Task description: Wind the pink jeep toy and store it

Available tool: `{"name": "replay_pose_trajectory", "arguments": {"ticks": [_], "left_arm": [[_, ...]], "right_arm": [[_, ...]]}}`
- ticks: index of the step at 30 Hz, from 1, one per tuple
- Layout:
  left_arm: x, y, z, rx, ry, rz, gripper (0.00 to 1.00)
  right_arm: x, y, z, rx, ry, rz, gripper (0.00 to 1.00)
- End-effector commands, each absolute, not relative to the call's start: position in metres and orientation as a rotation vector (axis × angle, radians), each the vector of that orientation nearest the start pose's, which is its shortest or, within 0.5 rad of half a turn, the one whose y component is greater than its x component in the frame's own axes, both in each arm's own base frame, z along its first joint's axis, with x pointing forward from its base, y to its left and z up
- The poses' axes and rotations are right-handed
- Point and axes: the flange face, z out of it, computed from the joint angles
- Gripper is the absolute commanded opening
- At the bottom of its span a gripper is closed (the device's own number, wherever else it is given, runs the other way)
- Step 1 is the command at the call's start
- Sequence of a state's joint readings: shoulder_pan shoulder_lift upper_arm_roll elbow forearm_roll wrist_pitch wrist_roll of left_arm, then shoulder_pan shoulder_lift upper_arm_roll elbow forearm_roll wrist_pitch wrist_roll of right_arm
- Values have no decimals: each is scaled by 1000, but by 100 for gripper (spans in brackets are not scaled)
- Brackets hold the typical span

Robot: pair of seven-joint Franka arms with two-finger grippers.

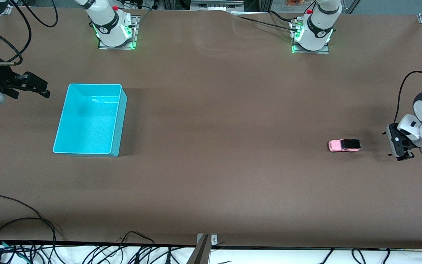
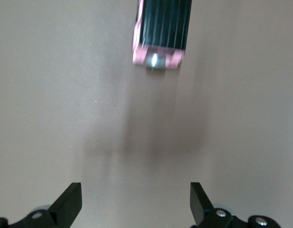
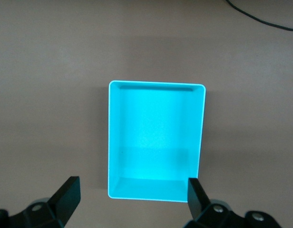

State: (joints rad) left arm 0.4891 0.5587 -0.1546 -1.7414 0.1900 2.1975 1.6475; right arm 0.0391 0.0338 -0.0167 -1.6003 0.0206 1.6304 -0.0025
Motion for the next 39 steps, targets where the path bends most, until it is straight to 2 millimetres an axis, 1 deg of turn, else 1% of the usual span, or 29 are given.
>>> {"name": "replay_pose_trajectory", "arguments": {"ticks": [1,5,13,15,23,28,30,32,39], "left_arm": [[617,209,295,-2509,1988,186,100],[624,185,328,-2580,1930,225,100],[639,151,387,-2697,1830,302,100],[640,146,398,-2722,1799,314,100],[648,105,451,-2794,1696,322,100],[645,74,492,-2818,1603,305,100],[643,61,499,-2829,1572,294,100],[644,51,501,-2837,1558,288,100],[644,40,503,-2840,1547,287,100]], "right_arm": [[567,13,601,-3116,-36,10,100],[567,13,601,-3116,-36,7,100],[567,13,601,-3116,-36,7,100],[567,13,601,-3116,-36,7,100],[567,13,600,-3116,-36,10,100],[567,13,601,-3116,-36,7,100],[567,13,601,-3116,-36,7,100],[567,13,600,-3116,-36,10,100],[567,12,601,-3116,-34,7,100]]}}
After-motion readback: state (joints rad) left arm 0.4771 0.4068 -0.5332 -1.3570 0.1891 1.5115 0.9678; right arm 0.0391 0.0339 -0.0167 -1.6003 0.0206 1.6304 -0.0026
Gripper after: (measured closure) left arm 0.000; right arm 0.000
